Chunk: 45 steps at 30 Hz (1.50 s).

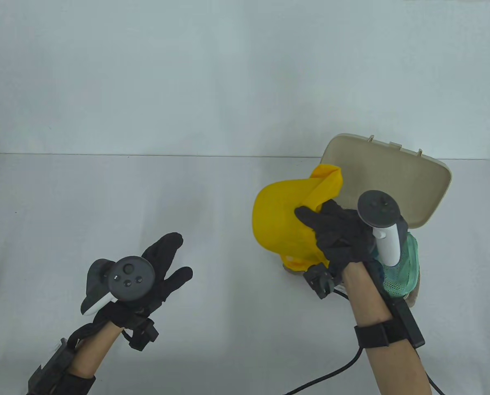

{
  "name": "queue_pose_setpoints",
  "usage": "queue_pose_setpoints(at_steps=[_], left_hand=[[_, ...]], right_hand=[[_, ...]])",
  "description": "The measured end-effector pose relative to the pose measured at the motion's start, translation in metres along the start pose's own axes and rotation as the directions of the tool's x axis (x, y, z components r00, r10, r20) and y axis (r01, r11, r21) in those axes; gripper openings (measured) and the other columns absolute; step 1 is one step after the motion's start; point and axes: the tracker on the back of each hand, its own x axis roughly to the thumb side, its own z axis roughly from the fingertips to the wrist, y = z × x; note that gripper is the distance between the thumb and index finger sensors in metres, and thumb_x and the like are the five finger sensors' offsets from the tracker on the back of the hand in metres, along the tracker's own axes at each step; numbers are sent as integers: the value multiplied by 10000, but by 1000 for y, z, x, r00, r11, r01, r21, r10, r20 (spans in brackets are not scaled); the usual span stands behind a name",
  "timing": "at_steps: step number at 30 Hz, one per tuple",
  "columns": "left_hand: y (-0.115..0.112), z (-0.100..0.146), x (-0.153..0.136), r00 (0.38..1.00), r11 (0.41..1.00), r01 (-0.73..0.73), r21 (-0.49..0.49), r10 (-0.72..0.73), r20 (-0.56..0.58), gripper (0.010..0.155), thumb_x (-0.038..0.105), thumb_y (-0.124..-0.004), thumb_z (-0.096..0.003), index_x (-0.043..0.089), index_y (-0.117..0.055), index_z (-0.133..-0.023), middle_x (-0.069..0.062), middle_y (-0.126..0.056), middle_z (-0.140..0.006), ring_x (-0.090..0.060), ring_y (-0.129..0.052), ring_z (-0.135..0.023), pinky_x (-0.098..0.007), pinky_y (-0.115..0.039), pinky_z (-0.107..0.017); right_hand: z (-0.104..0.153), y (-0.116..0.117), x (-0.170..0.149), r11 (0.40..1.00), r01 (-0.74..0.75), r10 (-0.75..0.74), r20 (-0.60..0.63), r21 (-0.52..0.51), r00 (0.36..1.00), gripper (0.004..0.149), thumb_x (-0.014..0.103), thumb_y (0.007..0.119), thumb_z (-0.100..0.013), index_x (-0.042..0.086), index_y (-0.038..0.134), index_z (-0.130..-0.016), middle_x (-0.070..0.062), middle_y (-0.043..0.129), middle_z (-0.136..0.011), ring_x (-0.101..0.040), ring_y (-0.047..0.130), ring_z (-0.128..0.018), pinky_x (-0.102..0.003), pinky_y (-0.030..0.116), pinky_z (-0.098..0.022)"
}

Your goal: Pack suitcase

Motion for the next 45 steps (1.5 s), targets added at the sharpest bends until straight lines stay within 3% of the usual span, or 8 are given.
queue_pose_setpoints(at_steps=[5, 11, 23, 26, 30, 33, 37, 45], left_hand=[[-14, 9, -11, 969, 969, 246, 22, -246, -18, 836, 601, -587, -498, 161, -288, -1143, -168, -344, -1201, -446, -451, -1112, -539, -533, -788], [-45, 18, -26, 974, 974, 222, -43, -223, -33, 847, 591, -598, -493, 158, -270, -1143, -179, -288, -1201, -451, -396, -1118, -534, -497, -800], [-55, 16, -34, 977, 976, 203, -81, -207, -49, 841, 584, -600, -495, 161, -269, -1141, -180, -280, -1200, -447, -405, -1116, -518, -500, -804], [-56, 16, -36, 978, 977, 196, -87, -201, -50, 838, 582, -601, -495, 161, -270, -1140, -180, -283, -1199, -446, -409, -1115, -517, -502, -803], [-56, 16, -35, 980, 978, 190, -87, -195, -46, 837, 579, -602, -495, 161, -272, -1141, -178, -285, -1198, -445, -415, -1114, -513, -506, -803], [-56, 16, -35, 980, 978, 190, -82, -193, -38, 836, 579, -603, -495, 161, -274, -1140, -180, -286, -1198, -445, -419, -1113, -511, -510, -802], [-57, 17, -34, 982, 979, 186, -81, -189, -27, 833, 577, -603, -496, 162, -275, -1140, -178, -289, -1199, -445, -421, -1113, -509, -512, -802], [-59, 19, -25, 981, 978, 196, -75, -196, 16, 829, 575, -605, -496, 166, -275, -1139, -175, -292, -1199, -441, -425, -1114, -506, -514, -803]], right_hand=[[-9, -40, -48, 992, 54, -67, -115, -110, 991, 612, 415, 763, -515, 42, 572, -961, 8, 886, -825, -127, 1026, -606, -340, 899, -469], [-23, -53, -107, 981, 92, -132, -240, -169, 962, 620, 417, 760, -516, 36, 564, -964, 1, 881, -829, -132, 1024, -608, -343, 896, -472], [-53, -41, -169, 972, 112, -181, -360, -205, 915, 627, 419, 757, -515, 44, 550, -972, 6, 871, -826, -136, 1009, -617, -357, 884, -493], [-56, -36, -171, 979, 70, -143, -404, -189, 904, 636, 417, 751, -518, 42, 529, -981, 1, 854, -843, -150, 996, -642, -369, 874, -517], [-60, -29, -160, 975, -128, 34, -443, -184, 896, 670, 435, 748, -514, 20, 519, -987, -21, 848, -858, -203, 976, -690, -416, 849, -541], [-64, -22, -147, 933, -330, 223, -493, -142, 841, 703, 462, 740, -507, 0, 520, -989, -47, 852, -858, -232, 977, -691, -434, 847, -533], [-69, -13, -130, 807, -585, 448, -564, -79, 694, 737, 511, 724, -498, -20, 561, -983, -62, 884, -835, -243, 997, -667, -432, 861, -505], [-73, 8, -110, 555, -832, 641, -639, 5, 425, 776, 568, 686, -485, -31, 621, -972, -66, 927, -811, -251, 1034, -627, -415, 887, -460]])
